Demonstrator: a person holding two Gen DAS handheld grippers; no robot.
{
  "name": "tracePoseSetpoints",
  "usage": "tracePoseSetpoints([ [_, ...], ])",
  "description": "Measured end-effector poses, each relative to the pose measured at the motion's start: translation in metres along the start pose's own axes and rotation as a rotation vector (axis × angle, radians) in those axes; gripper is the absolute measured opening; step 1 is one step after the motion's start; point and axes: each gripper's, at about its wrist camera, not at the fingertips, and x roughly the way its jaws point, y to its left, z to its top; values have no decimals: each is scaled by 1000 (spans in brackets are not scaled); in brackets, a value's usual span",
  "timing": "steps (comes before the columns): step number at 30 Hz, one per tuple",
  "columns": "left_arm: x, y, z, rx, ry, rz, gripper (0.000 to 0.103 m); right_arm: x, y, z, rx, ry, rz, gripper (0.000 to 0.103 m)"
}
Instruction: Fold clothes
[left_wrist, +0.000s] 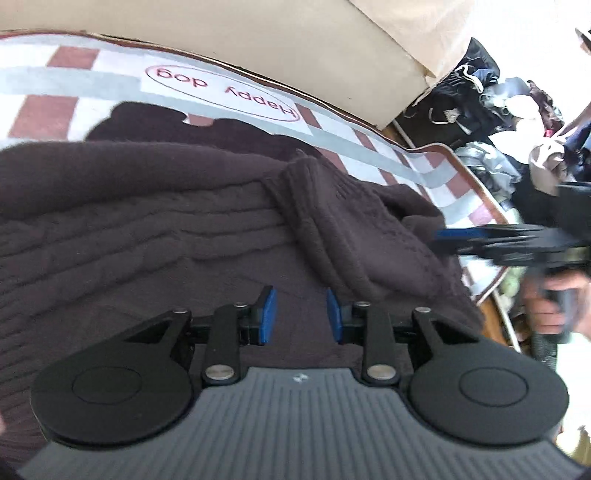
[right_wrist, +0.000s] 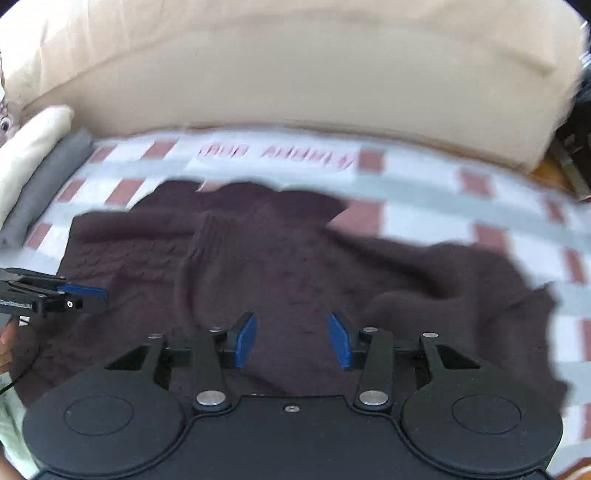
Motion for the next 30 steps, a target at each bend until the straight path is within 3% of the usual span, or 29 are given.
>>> tracePoseSetpoints([
  [3, 5, -5, 0, 9, 23, 4, 29, 41, 3, 3, -50, 57, -57, 51],
  [4, 6, -6, 0, 9, 33, 9, 29, 51, 7, 3, -99, 58, -114, 52],
  [6, 10, -5, 1, -4, 70, 39, 29, 59, 12, 1, -133, 73, -95, 49],
  [7, 10, -5, 0, -4, 76, 62, 29, 61, 14, -1, -144, 82, -76, 28],
  [9, 10, -5, 0, -4, 82, 106, 29, 45, 14, -8, -120, 35, 9, 15],
  [16, -8, -18, 7, -12, 14, 124, 29, -48, 21, -44, -57, -193, 260, 11],
  [19, -7, -22, 8, -12, 3, 119, 30, -65, 45, -81, -150, -131, 445, 7],
  [21, -2, -21, 6, -24, 16, 121, 38, -65, 58, -104, -221, -69, 476, 2],
  [23, 5, -19, 2, -41, 29, 134, 38, -64, 63, -120, -241, -28, 478, 2],
  [26, 11, -16, -1, -66, 48, 138, 38, -64, 48, -123, -138, -35, 435, 7],
  [29, 14, -18, -2, -100, 49, 116, 38, -72, 23, -104, -59, -100, 377, 24],
  [30, 16, -18, -2, -116, 48, 105, 38, -70, 17, -96, -65, -113, 330, 41],
])
